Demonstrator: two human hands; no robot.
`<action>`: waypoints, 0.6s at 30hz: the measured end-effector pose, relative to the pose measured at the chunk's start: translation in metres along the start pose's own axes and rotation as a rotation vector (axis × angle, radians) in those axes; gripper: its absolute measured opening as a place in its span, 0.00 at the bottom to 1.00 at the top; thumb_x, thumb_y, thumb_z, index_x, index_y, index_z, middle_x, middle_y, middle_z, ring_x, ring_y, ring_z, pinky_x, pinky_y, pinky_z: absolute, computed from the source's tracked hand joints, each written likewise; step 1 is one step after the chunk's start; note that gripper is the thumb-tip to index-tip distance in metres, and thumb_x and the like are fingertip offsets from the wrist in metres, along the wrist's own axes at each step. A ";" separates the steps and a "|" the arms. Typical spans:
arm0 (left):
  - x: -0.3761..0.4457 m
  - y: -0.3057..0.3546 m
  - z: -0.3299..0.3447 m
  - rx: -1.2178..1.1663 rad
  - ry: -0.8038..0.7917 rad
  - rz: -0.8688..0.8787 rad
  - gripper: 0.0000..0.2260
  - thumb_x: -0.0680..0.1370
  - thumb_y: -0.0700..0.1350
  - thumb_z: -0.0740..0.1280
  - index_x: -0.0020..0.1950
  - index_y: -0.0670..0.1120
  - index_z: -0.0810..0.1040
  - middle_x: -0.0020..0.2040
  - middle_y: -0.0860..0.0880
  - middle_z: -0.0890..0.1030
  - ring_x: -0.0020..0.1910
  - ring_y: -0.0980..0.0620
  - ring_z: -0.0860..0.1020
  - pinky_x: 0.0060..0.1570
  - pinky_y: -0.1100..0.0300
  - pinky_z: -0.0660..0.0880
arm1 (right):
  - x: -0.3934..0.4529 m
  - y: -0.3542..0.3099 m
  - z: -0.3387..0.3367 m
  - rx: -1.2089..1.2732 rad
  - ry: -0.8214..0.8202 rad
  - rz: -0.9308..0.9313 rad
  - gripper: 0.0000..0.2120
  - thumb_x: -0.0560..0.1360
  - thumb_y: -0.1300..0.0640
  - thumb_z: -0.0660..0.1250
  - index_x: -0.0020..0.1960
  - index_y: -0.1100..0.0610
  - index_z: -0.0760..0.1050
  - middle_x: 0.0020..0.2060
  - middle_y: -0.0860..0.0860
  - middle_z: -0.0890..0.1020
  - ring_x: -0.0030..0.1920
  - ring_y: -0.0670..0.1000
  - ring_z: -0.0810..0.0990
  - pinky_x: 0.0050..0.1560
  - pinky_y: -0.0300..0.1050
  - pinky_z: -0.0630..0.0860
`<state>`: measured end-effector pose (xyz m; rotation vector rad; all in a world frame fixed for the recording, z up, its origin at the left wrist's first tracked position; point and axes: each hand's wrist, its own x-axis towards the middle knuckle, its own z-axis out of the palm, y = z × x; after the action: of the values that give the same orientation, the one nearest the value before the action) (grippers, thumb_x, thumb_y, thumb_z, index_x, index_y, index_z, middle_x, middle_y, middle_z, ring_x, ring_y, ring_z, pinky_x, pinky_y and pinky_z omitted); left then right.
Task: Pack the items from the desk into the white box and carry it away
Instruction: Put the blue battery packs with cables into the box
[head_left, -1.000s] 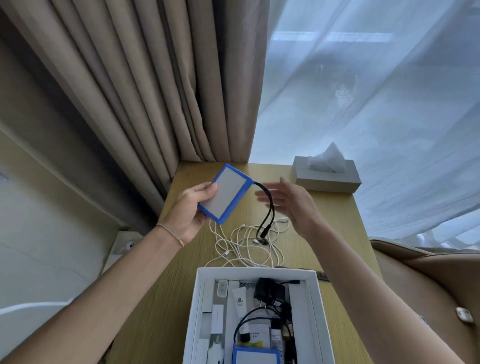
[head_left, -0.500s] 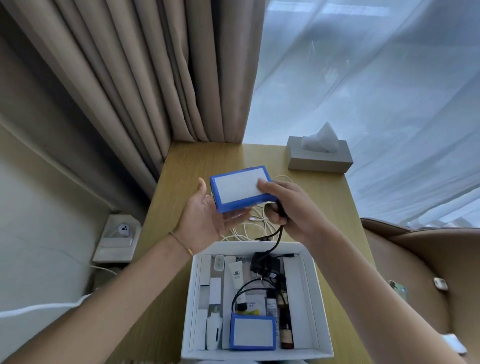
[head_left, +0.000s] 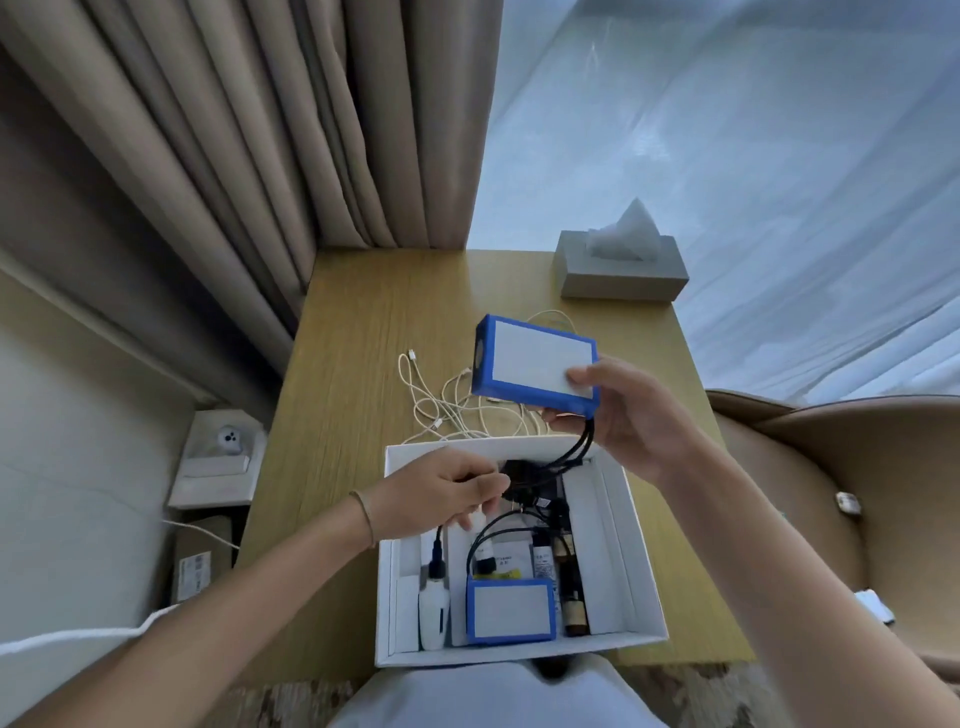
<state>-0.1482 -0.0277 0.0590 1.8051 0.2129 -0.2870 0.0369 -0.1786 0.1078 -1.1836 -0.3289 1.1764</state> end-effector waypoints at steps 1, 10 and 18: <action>-0.005 -0.001 -0.003 0.021 -0.010 -0.023 0.17 0.83 0.53 0.61 0.41 0.44 0.78 0.38 0.34 0.74 0.33 0.49 0.72 0.37 0.56 0.75 | -0.004 0.004 -0.006 -0.006 -0.020 0.024 0.23 0.70 0.60 0.70 0.64 0.61 0.74 0.49 0.58 0.85 0.45 0.57 0.85 0.43 0.45 0.83; -0.030 -0.002 0.002 0.232 -0.144 -0.114 0.16 0.83 0.54 0.61 0.43 0.49 0.82 0.30 0.52 0.68 0.28 0.54 0.64 0.29 0.63 0.63 | -0.016 0.085 -0.031 -0.285 0.159 0.437 0.22 0.69 0.52 0.76 0.58 0.61 0.78 0.40 0.54 0.85 0.37 0.50 0.83 0.35 0.39 0.79; -0.019 -0.005 0.005 0.053 -0.115 -0.013 0.18 0.83 0.53 0.60 0.38 0.46 0.80 0.25 0.56 0.64 0.24 0.56 0.61 0.26 0.68 0.61 | -0.010 0.156 -0.042 -0.351 0.213 0.875 0.13 0.72 0.49 0.70 0.47 0.59 0.75 0.29 0.52 0.80 0.23 0.46 0.71 0.24 0.36 0.67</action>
<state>-0.1684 -0.0314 0.0587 1.8342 0.1373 -0.4076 -0.0192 -0.2230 -0.0371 -1.8361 0.1895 1.7577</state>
